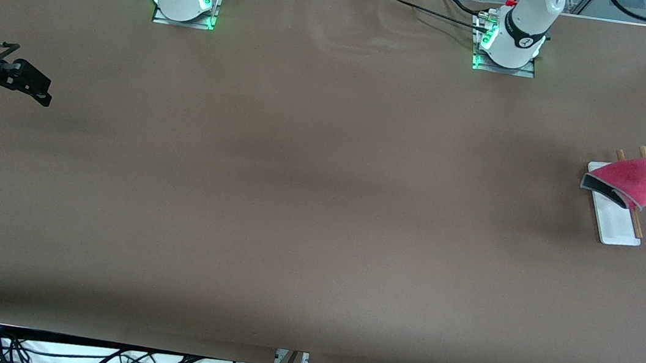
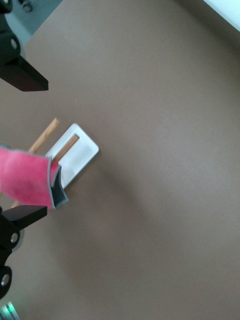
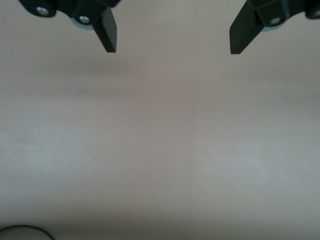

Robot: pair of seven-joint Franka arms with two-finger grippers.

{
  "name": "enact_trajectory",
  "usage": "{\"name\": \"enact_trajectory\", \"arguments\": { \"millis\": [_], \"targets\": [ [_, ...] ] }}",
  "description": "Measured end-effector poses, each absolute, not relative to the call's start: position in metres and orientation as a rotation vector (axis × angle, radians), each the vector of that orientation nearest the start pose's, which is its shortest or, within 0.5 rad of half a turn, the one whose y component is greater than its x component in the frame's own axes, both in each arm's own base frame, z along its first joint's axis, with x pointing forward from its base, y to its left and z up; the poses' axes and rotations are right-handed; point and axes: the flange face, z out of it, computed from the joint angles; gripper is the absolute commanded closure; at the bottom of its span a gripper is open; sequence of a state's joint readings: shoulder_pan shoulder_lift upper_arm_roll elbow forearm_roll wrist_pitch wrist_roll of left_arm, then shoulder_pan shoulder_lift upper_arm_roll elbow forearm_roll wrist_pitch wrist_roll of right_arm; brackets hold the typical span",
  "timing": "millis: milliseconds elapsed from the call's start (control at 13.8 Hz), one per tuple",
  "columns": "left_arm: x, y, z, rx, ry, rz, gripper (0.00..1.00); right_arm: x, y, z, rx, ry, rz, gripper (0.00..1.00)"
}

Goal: Pass towel and hang on rack

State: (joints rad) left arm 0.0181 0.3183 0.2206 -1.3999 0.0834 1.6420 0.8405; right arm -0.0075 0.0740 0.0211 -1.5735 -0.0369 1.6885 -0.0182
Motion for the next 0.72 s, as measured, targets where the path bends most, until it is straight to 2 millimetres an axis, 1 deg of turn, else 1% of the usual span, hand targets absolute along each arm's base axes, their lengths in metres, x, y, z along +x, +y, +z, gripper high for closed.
{"name": "enact_trajectory", "arguments": {
  "millis": [217, 361, 505, 722],
  "targets": [
    [0.596, 0.125, 0.532, -3.001, 0.590, 0.208, 0.00, 0.587, 0.004, 0.591, -3.176, -0.055, -0.065, 0.00],
    [0.579, 0.102, 0.535, -3.052, 0.424, 0.198, 0.00, 0.587, 0.003, 0.591, -3.176, -0.055, -0.064, 0.00],
    [0.570, 0.074, 0.537, -3.109, 0.279, 0.197, 0.00, 0.588, 0.003, 0.591, -3.176, -0.054, -0.063, 0.00],
    [0.570, 0.040, 0.538, -3.151, 0.079, 0.197, 0.00, 0.588, 0.003, 0.589, -3.176, -0.054, -0.058, 0.00]
  ]
}}
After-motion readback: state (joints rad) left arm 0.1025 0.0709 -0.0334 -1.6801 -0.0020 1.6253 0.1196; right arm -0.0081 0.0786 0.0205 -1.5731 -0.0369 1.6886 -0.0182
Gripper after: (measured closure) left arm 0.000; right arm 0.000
